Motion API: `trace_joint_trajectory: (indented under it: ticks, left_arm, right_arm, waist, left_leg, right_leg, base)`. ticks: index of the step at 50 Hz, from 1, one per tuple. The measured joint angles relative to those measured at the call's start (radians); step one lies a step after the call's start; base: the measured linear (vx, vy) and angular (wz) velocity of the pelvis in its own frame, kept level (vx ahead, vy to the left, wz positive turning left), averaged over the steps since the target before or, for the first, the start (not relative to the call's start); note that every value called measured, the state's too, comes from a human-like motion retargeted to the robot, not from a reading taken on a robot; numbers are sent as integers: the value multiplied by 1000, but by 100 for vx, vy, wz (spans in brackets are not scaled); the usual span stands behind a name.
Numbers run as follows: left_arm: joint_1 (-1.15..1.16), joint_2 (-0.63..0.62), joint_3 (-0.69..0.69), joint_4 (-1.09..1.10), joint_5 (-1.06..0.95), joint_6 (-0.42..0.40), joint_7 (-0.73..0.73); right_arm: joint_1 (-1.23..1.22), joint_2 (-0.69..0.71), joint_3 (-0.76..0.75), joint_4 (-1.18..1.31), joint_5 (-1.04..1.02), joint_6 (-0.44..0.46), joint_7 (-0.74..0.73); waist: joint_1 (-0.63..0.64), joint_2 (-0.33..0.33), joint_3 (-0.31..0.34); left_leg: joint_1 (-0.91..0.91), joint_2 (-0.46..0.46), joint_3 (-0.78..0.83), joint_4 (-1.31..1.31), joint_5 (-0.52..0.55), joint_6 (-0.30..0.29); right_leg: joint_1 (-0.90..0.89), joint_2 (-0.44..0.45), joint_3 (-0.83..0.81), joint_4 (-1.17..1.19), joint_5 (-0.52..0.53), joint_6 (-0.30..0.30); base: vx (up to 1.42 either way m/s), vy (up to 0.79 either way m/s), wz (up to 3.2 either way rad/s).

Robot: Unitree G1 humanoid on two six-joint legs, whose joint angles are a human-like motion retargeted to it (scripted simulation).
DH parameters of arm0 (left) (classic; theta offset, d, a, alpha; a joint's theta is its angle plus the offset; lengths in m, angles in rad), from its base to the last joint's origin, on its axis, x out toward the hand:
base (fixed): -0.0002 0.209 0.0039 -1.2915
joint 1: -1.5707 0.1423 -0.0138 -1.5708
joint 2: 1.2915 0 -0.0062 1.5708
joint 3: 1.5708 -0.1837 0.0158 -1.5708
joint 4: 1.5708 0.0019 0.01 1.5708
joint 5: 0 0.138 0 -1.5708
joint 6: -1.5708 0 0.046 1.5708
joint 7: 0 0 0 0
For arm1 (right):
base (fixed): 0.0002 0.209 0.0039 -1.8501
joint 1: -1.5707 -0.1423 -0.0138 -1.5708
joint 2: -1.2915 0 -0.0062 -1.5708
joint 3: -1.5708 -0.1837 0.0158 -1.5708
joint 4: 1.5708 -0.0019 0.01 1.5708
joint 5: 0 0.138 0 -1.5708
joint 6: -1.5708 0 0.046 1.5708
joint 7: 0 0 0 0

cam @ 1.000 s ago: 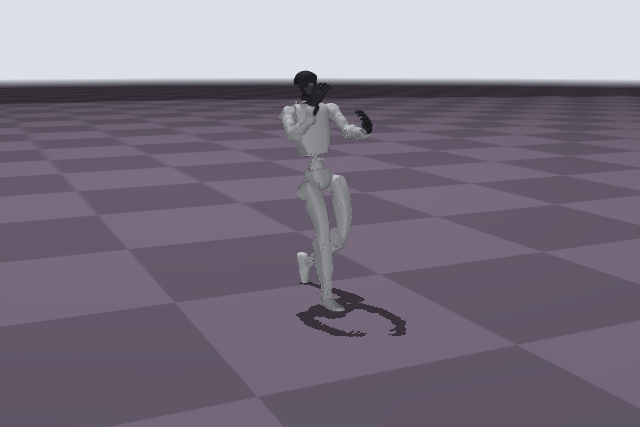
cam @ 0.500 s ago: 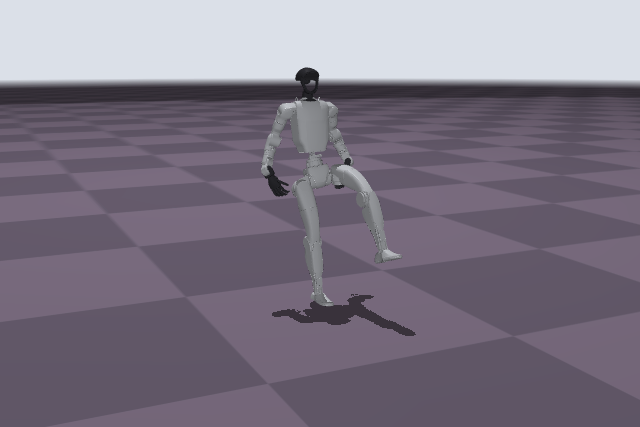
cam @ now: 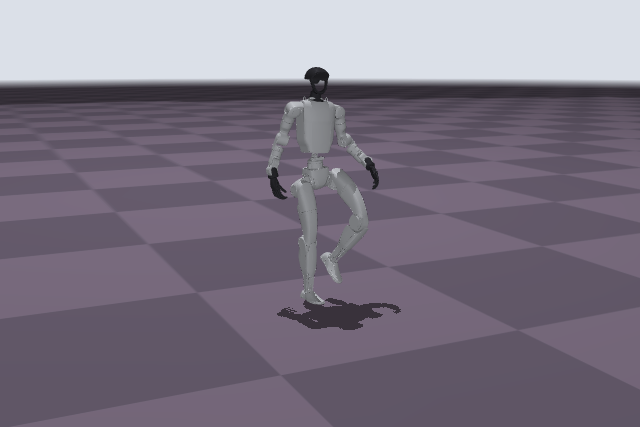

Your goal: Kungfu

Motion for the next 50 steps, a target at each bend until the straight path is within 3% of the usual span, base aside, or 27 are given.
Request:
trace_joint_trajectory:
  ticks: [5, 11, 15, 18, 20, 22, 23, 25, 27, 28, 30, 32, 35, 38, 42, 45, 47, 50]
  left_arm:
    - [-481, -47, -128, -99, -533, 121, -73]
    - [-888, -231, -342, -266, -945, 213, -156]
    - [-965, -280, -447, -364, -1087, 269, -268]
    - [-926, -300, -484, -402, -1099, 315, -396]
    - [-870, -327, -505, -409, -1080, 330, -484]
    - [-809, -367, -520, -382, -1028, 332, -569]
    - [-783, -391, -530, -352, -991, 330, -605]
    - [-741, -444, -556, -247, -905, 315, -652]
    - [-709, -487, -597, -118, -877, 305, -646]
    - [-696, -507, -612, -55, -886, 302, -634]
    - [-700, -533, -616, 34, -916, 333, -618]
    - [-690, -557, -637, 62, -921, 348, -595]
    - [-673, -569, -645, 55, -866, 351, -587]
    - [-711, -511, -635, 15, -834, 405, -615]
    - [-782, -409, -578, -20, -856, 506, -629]
    - [-843, -321, -519, -24, -905, 574, -597]
    - [-866, -270, -471, 10, -902, 596, -537]
    - [-871, -197, -424, 91, -875, 583, -427]
  right_arm:
    - [-20, 30, -116, 85, 193, 1, -105]
    - [-133, 42, -237, -36, 583, 23, -10]
    - [-311, 7, -203, -130, 821, 37, 15]
    - [-521, 2, -99, -130, 915, 66, 14]
    - [-666, 31, -20, -114, 946, 112, 40]
    - [-789, 91, 65, -87, 954, 179, 99]
    - [-843, 119, 115, -72, 964, 216, 135]
    - [-924, 181, 236, -38, 1001, 308, 219]
    - [-956, 232, 360, -27, 1033, 391, 301]
    - [-954, 252, 403, -31, 1027, 429, 340]
    - [-954, 278, 470, -56, 984, 460, 384]
    - [-957, 269, 506, -94, 943, 404, 374]
    - [-933, 199, 570, -176, 819, 221, 365]
    - [-942, 96, 617, -235, 693, 29, 362]
    - [-940, 14, 642, -318, 646, -136, 387]
    - [-940, -53, 680, -419, 688, -238, 415]
    - [-950, -110, 710, -507, 749, -293, 435]
    - [-1003, -212, 748, -664, 914, -351, 468]
  waist:
    - [19, -1, 14]
    - [2, 49, 61]
    - [-25, 91, 82]
    - [2, 121, 100]
    - [55, 137, 121]
    - [103, 134, 163]
    - [115, 128, 189]
    - [147, 88, 231]
    - [147, 65, 234]
    - [96, 73, 220]
    - [79, 29, 212]
    - [21, 50, 232]
    - [2, 62, 223]
    - [6, 58, 209]
    - [-8, 64, 176]
    - [4, 53, 160]
    - [5, 46, 145]
    - [10, 55, 111]
  left_leg:
    - [24, -65, -56, -433, 61, -36]
    - [74, -4, -68, -842, 141, -69]
    - [90, 26, -157, -982, 176, -75]
    - [145, 56, -328, -1053, 183, -131]
    - [232, 73, -443, -1112, 198, -182]
    - [348, 51, -514, -1157, 230, -182]
    - [396, 25, -477, -1170, 191, -182]
    - [443, 6, -503, -1154, -77, -182]
    - [375, 71, -318, -1037, -321, -118]
    - [303, 53, -335, -951, -348, -119]
    - [200, -14, -238, -878, -383, -80]
    - [150, -19, -229, -791, -441, -72]
    - [79, -43, -214, -684, -490, -59]
    - [87, -54, -168, -679, -502, -37]
    - [140, -58, -166, -710, -499, -20]
    - [209, -53, -156, -759, -481, 2]
    - [282, -47, -155, -817, -466, 23]
    - [376, -8, -157, -914, -441, 58]
  right_leg:
    - [40, 31, 14, -12, -24, 7]
    - [95, 79, 80, -11, -45, 13]
    - [102, 95, 245, 14, -46, 19]
    - [59, 106, 453, 87, -43, 33]
    - [-4, 84, 555, 177, -55, 59]
    - [-89, 27, 632, 294, -96, 107]
    - [-134, -20, 657, 357, -130, 155]
    - [-271, -35, 635, 504, -153, 235]
    - [-452, -74, 433, 604, -116, 234]
    - [-524, -152, 279, 628, -103, 214]
    - [-681, -283, 164, 668, -91, 169]
    - [-711, -311, 162, 655, -76, 212]
    - [-744, -319, 214, 606, -26, 275]
    - [-738, -342, 243, 531, 34, 310]
    - [-630, -355, 251, 388, 132, 353]
    - [-524, -360, 241, 285, 264, 381]
    - [-468, -352, 202, 250, 422, 412]
    - [-453, -356, -57, 260, 648, 441]
  base:
    - [14, -21, 10]
    - [16, -19, -98]
    - [14, 4, -253]
    - [16, 27, -418]
    - [37, 41, -517]
    - [19, 76, -500]
    - [7, 82, -446]
    - [6, 45, -407]
    - [9, 26, -250]
    - [4, 37, -106]
    - [-13, 41, -81]
    - [-4, 39, 16]
    - [27, 44, -40]
    - [26, 47, -70]
    - [43, 26, -27]
    - [52, 35, -46]
    - [51, 23, -51]
    - [44, 23, -73]
